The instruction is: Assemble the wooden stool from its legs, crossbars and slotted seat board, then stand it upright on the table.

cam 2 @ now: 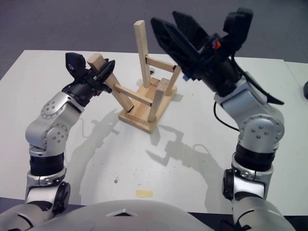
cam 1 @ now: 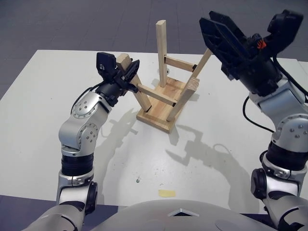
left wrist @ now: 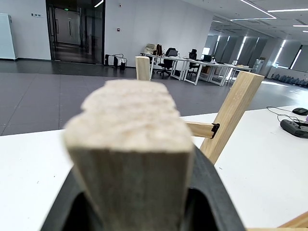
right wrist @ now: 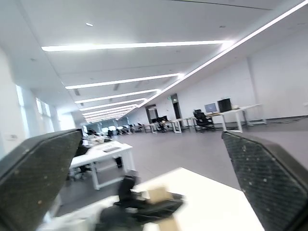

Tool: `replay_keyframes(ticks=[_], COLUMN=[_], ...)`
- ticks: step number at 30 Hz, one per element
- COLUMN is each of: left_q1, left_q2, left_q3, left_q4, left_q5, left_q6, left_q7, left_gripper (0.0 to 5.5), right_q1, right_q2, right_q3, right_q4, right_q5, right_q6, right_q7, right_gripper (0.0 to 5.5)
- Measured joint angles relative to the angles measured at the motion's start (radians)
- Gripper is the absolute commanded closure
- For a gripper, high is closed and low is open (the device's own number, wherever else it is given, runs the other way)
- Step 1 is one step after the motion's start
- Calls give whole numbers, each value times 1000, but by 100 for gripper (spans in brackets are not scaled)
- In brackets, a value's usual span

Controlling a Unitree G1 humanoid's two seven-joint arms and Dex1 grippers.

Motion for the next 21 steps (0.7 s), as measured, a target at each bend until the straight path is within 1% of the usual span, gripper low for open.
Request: replay_keyframes(ticks=[2,5,8,13,16,19,21], left_q1=[-18,-39,-43,-42,-41,-38,-37], left_q2=[16,33,33,37,38,40,40], left_q3=[-17,-59,-88,-92,-92,-92,-93], left_q4=[16,31,48,54,52,42,37], left_q5=[-1,-20,-25,-28,-28,-28,-28], left_q6=[-6,-7,-7,-8,-8,-8,-7], left_q7=[-47,-130,-179,-198,-199,-199,-199], left_gripper=[446,446,443,443,443,443,443], right_q1=[-34,-62,-54,26,50,45,40], right_q2=[-10,-13,-12,-13,-10,58,90], right_q3=[9,42,96,222,267,270,293], right_q4=[99,176,174,144,151,222,275], right_q5=[-69,-136,-176,-284,-372,-426,-472], right_q6=[-11,-18,-13,-9,-34,-60,-82], right_q7=[45,139,228,355,379,362,350], right_gripper=[10,10,10,10,10,10,10])
